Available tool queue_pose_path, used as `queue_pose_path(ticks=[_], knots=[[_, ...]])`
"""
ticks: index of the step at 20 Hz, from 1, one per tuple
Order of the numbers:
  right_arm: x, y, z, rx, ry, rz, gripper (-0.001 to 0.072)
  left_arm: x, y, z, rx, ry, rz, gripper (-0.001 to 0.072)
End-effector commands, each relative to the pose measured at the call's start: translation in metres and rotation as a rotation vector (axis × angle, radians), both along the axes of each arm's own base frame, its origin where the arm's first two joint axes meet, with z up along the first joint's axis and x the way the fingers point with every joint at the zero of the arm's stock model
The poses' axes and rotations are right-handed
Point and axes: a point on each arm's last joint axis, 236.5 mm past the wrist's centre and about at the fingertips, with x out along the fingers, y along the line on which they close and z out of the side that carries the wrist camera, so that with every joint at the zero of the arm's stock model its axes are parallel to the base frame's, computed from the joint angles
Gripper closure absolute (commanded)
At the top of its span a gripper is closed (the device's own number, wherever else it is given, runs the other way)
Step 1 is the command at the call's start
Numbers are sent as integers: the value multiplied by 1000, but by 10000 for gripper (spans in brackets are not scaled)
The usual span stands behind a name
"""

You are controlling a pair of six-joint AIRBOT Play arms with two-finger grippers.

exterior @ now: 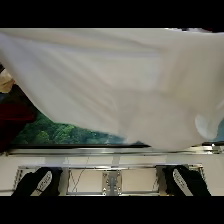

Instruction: Fold the shirts.

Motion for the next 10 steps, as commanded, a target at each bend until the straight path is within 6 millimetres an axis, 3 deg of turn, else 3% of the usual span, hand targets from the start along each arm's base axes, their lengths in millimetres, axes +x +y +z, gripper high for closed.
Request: queue_pose_path(ticks=[1, 3, 5, 8, 10], knots=[[121, 7, -103, 121, 275, 103, 686, 80, 16, -113, 39, 325, 2, 700], [180, 14, -212, 176, 505, 142, 685, 120, 14, -186, 56, 489, -16, 700], [224, 24, -309, 198, 645, 136, 686, 163, 0, -256, 106, 582, -38, 699], [275, 47, -415, 229, 701, 105, 686, 214, -12, -355, 183, 654, 16, 700], [292, 62, -457, 233, 700, 87, 686, 234, -10, -396, 173, 670, 90, 700]])
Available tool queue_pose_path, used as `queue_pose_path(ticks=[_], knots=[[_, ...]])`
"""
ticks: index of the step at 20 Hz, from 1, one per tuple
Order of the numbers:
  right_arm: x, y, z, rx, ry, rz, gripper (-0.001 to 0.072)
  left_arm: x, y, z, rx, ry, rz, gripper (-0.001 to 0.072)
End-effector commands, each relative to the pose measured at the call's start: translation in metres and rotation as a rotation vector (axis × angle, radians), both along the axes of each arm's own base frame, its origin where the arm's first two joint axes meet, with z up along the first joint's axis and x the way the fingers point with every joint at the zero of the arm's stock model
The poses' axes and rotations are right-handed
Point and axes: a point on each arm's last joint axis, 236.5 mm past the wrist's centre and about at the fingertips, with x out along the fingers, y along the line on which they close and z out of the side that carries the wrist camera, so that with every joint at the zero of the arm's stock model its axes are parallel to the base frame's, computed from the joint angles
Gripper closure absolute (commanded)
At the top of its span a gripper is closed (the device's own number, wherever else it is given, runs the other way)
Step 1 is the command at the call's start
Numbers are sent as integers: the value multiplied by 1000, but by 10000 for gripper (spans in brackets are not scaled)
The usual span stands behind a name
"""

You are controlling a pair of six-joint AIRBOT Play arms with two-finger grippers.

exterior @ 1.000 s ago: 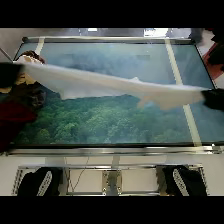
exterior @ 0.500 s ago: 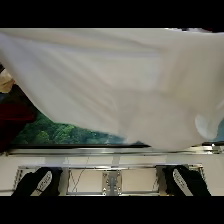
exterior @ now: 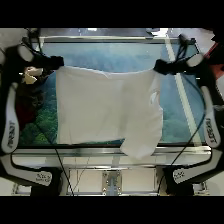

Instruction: Fold the shirts.

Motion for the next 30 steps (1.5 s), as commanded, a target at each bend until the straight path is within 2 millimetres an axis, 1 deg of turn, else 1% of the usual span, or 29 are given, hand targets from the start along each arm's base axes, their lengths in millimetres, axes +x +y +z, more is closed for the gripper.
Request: queue_pose_path(ticks=[1, 2, 3, 4, 5, 6, 7, 9, 10, 11, 12, 13, 14, 16, 18, 19, 21, 23, 26, 28, 30], knots=[[39, 23, -94, 2, 13, -44, 686, 38, 1, -84, 75, 29, 79, 700], [43, 23, -94, -12, -12, -44, 686, 42, 5, -88, 93, 22, 90, 700], [47, 21, -88, -24, -34, -41, 686, 43, 12, -87, 121, 14, 97, 700], [49, 14, -80, -43, -45, -36, 686, 43, 19, -83, 152, 11, 107, 700], [49, 7, -70, -62, -45, -23, 686, 43, 26, -75, 184, 5, 109, 699], [47, -2, -56, -82, -42, -11, 686, 43, 28, -63, 196, -11, 108, 699], [41, -12, -39, -114, -42, 5, 686, 42, 27, -47, 196, -41, 106, 699], [22, -34, -4, -207, -36, 30, 686, 36, 28, -7, 207, -102, 93, 699], [8, -41, 9, -250, -21, 43, 686, 29, 30, 7, 210, -109, 95, 699], [-7, -46, 18, -283, 8, 61, 686, 18, 32, 12, 212, -79, 103, 699], [-22, -45, 22, -291, 45, 82, 686, 4, 32, 6, 221, -16, 93, 699], [-34, -42, 19, -287, 92, 105, 686, -11, 30, -8, 229, 66, 64, 699], [-47, -35, 9, -268, 150, 134, 685, -22, 28, -22, 227, 125, 47, 699], [-73, -22, -23, -241, 269, 182, 685, -41, 27, -56, 232, 225, 24, 699], [-103, -14, -61, -248, 389, 224, 686, -60, 29, -89, 240, 309, 16, 699], [-118, -12, -78, -257, 445, 243, 685, -68, 29, -101, 243, 338, 12, 699], [-140, -8, -102, -267, 519, 268, 686, -74, 31, -112, 251, 344, 9, 699], [-153, -6, -121, -271, 554, 274, 685, -78, 31, -119, 252, 357, 6, 699], [-160, -12, -145, -291, 562, 248, 686, -84, 31, -133, 253, 371, 0, 699], [-160, -24, -159, -330, 559, 203, 686, -92, 32, -146, 254, 395, -4, 699], [-154, -26, -168, -329, 529, 163, 686, -99, 31, -158, 248, 413, -2, 699]])
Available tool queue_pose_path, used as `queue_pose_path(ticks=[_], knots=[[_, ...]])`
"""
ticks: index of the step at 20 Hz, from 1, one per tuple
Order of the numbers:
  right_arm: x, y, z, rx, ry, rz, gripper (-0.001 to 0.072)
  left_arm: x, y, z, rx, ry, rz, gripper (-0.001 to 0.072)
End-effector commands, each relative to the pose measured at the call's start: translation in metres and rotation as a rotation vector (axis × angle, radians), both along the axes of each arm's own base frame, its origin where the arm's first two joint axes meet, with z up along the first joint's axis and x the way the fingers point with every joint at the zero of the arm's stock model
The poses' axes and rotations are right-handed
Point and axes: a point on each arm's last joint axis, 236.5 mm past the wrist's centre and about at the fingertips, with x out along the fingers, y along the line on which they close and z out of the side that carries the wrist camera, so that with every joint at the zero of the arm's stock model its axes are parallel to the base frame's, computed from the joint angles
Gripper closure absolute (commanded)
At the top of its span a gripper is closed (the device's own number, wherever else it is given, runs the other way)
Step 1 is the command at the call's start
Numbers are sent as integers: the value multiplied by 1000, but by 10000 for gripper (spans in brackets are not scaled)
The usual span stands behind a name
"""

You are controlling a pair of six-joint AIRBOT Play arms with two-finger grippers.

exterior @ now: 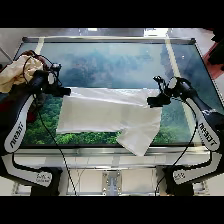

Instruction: Fold the shirts.

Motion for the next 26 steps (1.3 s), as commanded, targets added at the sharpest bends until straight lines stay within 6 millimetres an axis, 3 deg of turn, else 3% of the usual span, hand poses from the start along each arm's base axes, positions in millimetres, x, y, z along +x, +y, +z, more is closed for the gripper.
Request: queue_pose_path(ticks=[1, 5, 6, 7, 8, 9, 11, 13, 14, 15, 17, 19, 22, 26], knots=[[5, -8, -20, -33, -49, -45, 685, -12, 0, -19, -5, 29, 8, 699], [2, -9, -24, -37, -39, -44, 659, -20, -1, -25, -13, 56, 26, 697], [1, -10, -20, -41, -39, -40, 560, -23, 0, -26, -10, 71, 27, 662], [2, -11, -10, -46, -57, -37, 404, -27, 2, -23, -3, 88, 30, 447], [5, -16, 6, -66, -87, -32, 354, -32, 2, -15, -2, 96, 35, 265], [9, -27, 31, -111, -135, -29, 332, -33, 3, -1, -4, 78, 37, 232], [13, -57, 95, -237, -245, -39, 327, -38, 3, 45, -17, 0, 51, 232], [6, -88, 162, -349, -384, -109, 325, -57, 4, 98, -29, -85, 59, 232], [-5, -96, 182, -344, -416, -171, 318, -75, 6, 113, -39, -95, 79, 233], [-20, -103, 189, -318, -412, -223, 247, -101, 7, 115, -45, -78, 92, 232], [-62, -113, 168, -254, -319, -310, 233, -153, 14, 90, -45, -45, 150, 232], [-101, -94, 126, -66, -209, -415, 232, -185, 14, 59, -103, -88, 255, 233], [-130, -46, 71, 203, -46, -502, 233, -189, -6, 53, -221, -154, 275, 233], [-165, -8, 17, 244, 137, -445, 234, -173, -16, 75, -264, -218, 244, 233]])
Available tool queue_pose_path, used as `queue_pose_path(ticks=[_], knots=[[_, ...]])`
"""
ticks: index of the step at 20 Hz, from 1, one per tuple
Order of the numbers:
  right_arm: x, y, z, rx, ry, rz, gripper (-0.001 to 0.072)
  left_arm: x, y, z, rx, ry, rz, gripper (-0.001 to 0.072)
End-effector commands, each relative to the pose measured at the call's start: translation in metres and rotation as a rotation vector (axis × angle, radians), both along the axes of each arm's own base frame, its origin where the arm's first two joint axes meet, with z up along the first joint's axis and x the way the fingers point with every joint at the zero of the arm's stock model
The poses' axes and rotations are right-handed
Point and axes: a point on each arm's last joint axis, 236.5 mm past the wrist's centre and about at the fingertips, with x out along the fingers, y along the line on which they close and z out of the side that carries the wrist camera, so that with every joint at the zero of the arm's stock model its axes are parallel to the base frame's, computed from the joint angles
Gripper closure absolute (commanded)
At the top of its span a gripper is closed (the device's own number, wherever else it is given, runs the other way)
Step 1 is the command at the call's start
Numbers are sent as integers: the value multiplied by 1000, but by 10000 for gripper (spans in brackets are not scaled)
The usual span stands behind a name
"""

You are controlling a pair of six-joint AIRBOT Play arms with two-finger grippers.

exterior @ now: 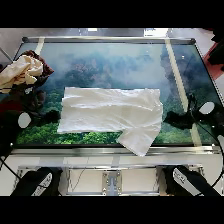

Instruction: Fold the shirts.

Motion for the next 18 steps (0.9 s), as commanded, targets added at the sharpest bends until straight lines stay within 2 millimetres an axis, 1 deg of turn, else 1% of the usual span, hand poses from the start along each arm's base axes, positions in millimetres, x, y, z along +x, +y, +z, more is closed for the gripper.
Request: queue_pose_path(ticks=[1, 3, 5, 7, 10, 13, 15, 16, 18], knots=[[-34, 40, -38, 124, 136, 20, 234, 6, -10, 15, -53, -63, 4, 233], [-50, 57, -49, 146, 199, 67, 234, 7, -11, 25, -49, -70, -11, 233], [-57, 67, -51, 147, 218, 103, 234, 7, -11, 31, -42, -69, -25, 233], [-63, 73, -50, 149, 243, 119, 235, 4, -11, 31, -40, -55, -26, 233], [-77, 76, -49, 162, 297, 134, 236, -2, -10, 28, -37, -26, -26, 233], [-82, 77, -53, 167, 314, 113, 237, -6, -10, 26, -36, -7, -27, 233], [-85, 81, -59, 181, 315, 94, 237, -6, -10, 26, -36, -7, -27, 233], [-84, 85, -62, 190, 304, 82, 237, -6, -10, 26, -36, -7, -27, 233], [-74, 93, -66, 218, 260, 39, 241, -6, -11, 26, -40, -7, -27, 233]])
